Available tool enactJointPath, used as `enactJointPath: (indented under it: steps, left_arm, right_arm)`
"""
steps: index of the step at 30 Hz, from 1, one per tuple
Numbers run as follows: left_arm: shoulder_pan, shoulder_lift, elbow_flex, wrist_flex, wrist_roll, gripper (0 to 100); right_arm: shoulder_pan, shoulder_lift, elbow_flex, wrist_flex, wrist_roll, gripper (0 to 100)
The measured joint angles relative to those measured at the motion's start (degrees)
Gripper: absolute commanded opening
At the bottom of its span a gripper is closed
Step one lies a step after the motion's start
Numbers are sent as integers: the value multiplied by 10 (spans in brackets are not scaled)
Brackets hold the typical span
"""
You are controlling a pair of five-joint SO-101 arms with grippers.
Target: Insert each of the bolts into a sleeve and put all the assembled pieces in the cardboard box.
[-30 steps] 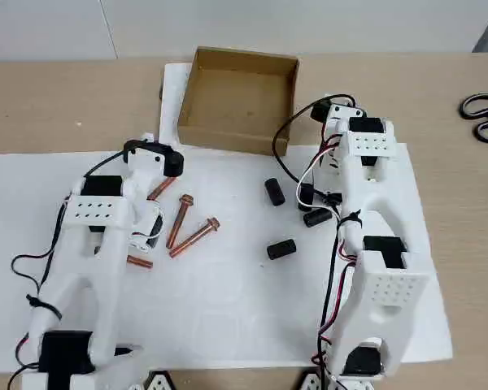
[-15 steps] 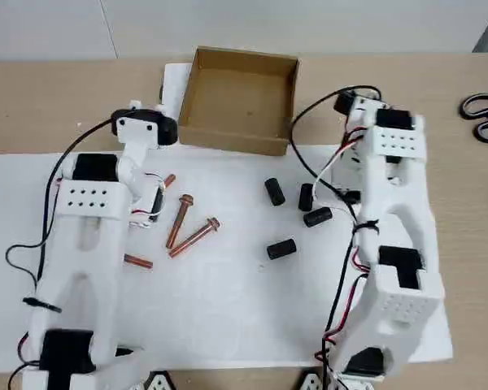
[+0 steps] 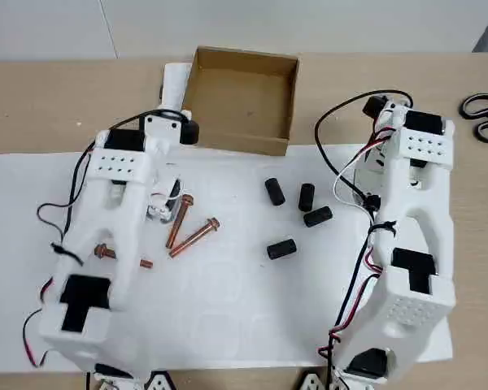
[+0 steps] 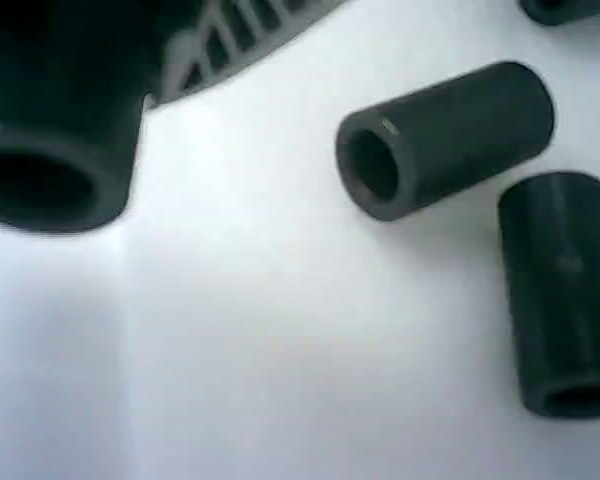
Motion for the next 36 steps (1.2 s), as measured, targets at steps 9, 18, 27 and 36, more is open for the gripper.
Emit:
enactJointPath:
  steps: [9,18,27,36]
  left_arm:
    - [43,59,-47,-22,43,94]
    - [46,91,-50,-54,55,130]
    - [46,124,-50,-88,55,131]
    - [46,125,-50,-109,56,130]
  right_arm:
    - [0,0,0,0,0,6]
    - [0,0,0,7,16,7]
    - [0,0,0,7,19,7]
    - [0,0,0,7,19,7]
